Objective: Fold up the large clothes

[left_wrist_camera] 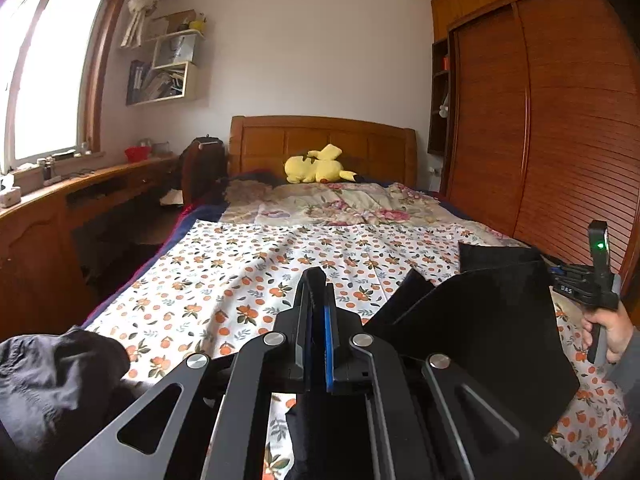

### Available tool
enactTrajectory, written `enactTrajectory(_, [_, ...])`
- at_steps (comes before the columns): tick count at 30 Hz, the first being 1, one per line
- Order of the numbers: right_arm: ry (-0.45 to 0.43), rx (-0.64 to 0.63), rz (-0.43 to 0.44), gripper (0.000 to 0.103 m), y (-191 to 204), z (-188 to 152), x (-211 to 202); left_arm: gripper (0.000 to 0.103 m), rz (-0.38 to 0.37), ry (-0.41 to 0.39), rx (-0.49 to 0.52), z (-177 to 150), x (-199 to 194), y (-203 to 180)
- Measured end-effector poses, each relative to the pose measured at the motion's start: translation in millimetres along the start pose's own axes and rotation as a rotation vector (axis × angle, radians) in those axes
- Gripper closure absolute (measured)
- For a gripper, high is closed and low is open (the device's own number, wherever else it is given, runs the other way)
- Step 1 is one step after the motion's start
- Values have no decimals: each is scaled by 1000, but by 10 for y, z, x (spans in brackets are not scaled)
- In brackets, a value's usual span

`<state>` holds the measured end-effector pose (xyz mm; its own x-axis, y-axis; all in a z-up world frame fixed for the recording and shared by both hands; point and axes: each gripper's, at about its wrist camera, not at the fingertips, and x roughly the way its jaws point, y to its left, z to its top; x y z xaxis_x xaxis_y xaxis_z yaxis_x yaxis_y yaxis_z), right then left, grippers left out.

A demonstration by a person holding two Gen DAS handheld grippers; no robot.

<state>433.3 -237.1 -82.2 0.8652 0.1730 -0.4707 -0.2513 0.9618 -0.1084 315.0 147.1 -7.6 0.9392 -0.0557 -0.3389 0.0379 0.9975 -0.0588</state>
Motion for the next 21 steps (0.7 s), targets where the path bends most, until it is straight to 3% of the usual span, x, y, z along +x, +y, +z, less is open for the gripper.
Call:
enactTrajectory(6, [29, 18, -51, 95, 19, 4, 353, 94, 7, 17, -8, -1, 304, 64])
enactTrajectory(8, [46, 23, -60, 94, 26, -3, 456, 74, 19, 24, -26, -74, 311, 101])
enactTrajectory(9, [58, 27, -60, 94, 33, -14, 502, 44, 19, 21, -27, -117, 304, 106])
enactTrajectory(10, [71, 32, -65, 93, 43, -36, 551, 28, 7, 13, -18, -190, 284, 100])
enactTrajectory(12, [86, 42, -64, 84, 69, -73, 607, 27, 9, 22, 7, -329, 233, 58])
enactTrajectory(13, [95, 52, -62, 64, 76, -92, 636, 27, 11, 32, 14, -379, 229, 45])
enactTrajectory(14, [100, 59, -77, 29, 83, -100, 647, 27, 7, 48, 16, -450, 228, 33])
enactTrajectory(15, [90, 59, -111, 22, 87, -103, 632, 27, -6, 64, 12, -522, 229, 23])
enactTrajectory(18, [89, 27, -115, 22, 143, -101, 589, 27, -32, 99, -4, -714, 201, 4])
enactTrajectory(21, [104, 3, -80, 22, 199, -143, 532, 19, -50, 128, -13, -878, 169, -52])
